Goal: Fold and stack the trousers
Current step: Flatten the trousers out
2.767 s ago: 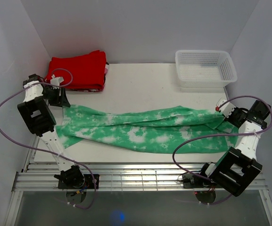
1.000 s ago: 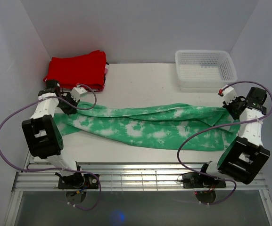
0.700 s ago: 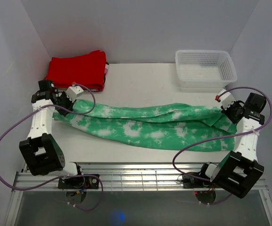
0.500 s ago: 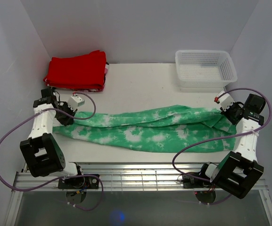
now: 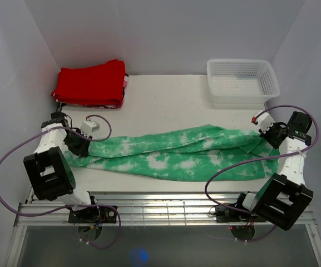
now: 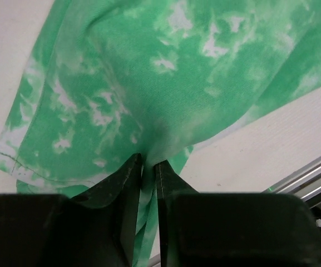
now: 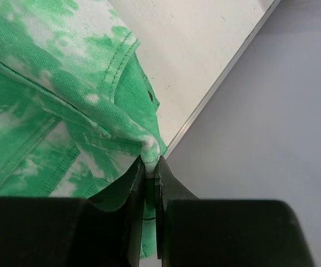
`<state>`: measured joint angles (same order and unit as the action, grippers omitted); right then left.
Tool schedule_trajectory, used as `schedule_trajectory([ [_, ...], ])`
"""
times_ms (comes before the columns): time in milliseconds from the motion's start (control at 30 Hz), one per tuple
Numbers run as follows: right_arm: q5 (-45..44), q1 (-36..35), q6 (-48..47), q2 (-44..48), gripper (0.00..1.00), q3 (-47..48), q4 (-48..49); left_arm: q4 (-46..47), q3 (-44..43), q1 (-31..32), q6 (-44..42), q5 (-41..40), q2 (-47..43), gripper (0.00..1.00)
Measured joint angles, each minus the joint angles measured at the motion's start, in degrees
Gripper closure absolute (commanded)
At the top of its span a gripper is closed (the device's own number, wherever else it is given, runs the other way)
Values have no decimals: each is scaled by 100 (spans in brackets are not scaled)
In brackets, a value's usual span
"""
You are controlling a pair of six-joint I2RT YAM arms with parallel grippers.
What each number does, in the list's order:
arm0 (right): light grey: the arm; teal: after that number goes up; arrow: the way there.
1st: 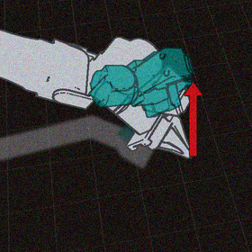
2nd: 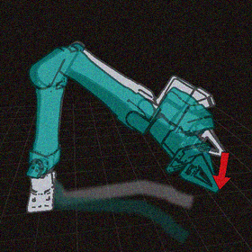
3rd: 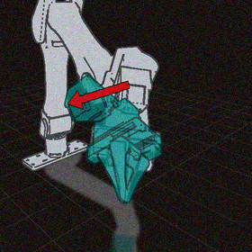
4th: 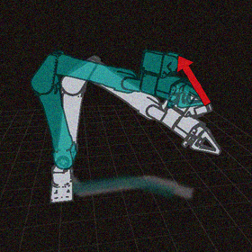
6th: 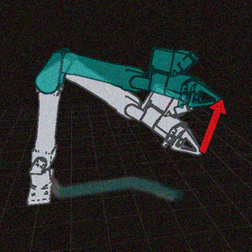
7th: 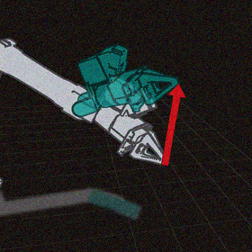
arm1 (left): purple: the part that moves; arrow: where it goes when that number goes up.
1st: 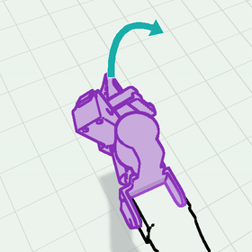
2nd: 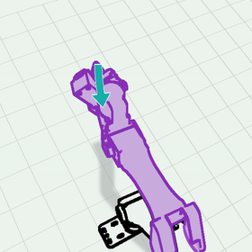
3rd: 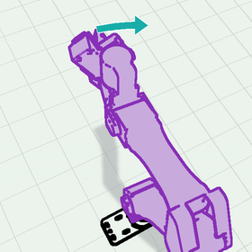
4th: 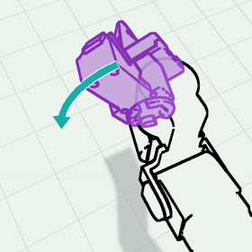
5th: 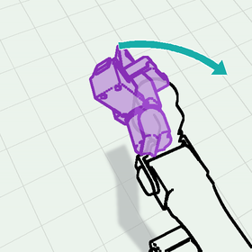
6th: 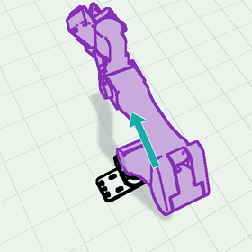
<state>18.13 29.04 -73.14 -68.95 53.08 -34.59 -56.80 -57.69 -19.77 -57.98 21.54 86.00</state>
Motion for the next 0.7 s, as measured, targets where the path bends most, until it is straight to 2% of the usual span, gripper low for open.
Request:
schedule_trajectory([
  [100,0,13,-17,-44,92,0,-2,68,-330,0,155,90,339,65],
  [333,0,15,-37,-92,92,0,-2,92,-688,-2,315,284,804,62],
  [367,0,15,-37,-92,92,0,-2,83,-708,-2,323,319,837,64],
  [400,0,15,-37,-92,92,0,-2,76,-728,-2,352,348,866,72],
  [433,0,15,-37,-92,92,0,-2,57,-754,-2,385,382,894,90],
  [467,0,15,-37,-92,92,0,-2,35,-787,-2,450,411,920,95],
  [533,-2,15,-35,-92,92,0,-2,33,-839,-4,476,448,942,99],
  [700,50,116,-20,-83,92,0,2,76,-1045,-170,555,498,800,100],
])
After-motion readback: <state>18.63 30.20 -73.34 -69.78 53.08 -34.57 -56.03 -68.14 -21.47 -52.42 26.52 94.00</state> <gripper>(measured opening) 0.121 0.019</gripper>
